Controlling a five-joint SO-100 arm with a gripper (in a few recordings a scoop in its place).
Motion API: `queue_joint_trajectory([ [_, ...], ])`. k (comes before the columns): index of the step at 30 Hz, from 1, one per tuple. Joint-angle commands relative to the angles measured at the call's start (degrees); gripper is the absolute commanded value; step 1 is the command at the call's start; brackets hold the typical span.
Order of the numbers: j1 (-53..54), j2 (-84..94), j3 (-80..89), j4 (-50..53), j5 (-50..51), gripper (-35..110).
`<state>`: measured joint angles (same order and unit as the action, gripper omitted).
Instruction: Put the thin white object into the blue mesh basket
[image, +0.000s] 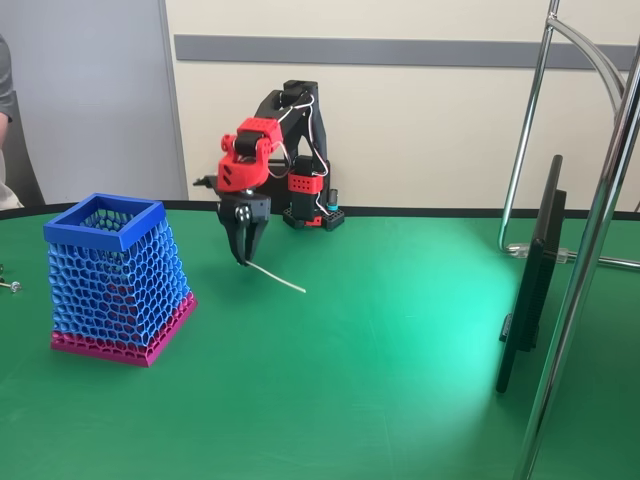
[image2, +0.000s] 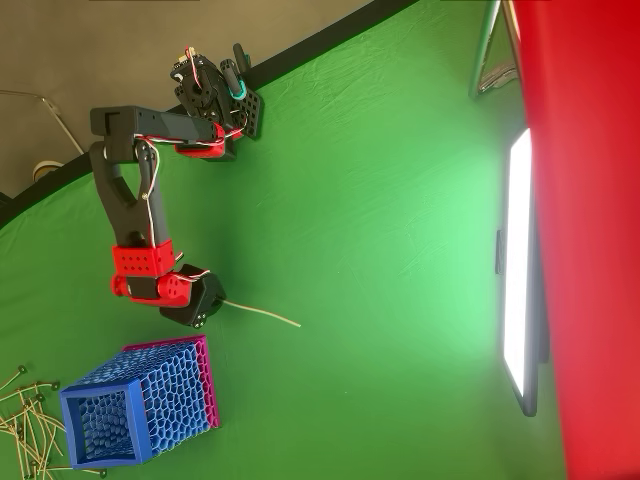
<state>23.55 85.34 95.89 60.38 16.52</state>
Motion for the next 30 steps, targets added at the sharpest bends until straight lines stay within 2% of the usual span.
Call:
queue_joint_trajectory([
  [1,1.2,6.8,-4.2,-1.9,-1.3,6],
  [11,9.1,18.1,-13.2,-13.8,-9.5,6],
  [18,17.7,21.4,-17.8,-23.0,-18.6,6],
  [23,23.4,19.6,-23.5,-27.7,-25.4,6],
  [30,25.3,11.3,-26.9,-35.5,-41.2,5],
])
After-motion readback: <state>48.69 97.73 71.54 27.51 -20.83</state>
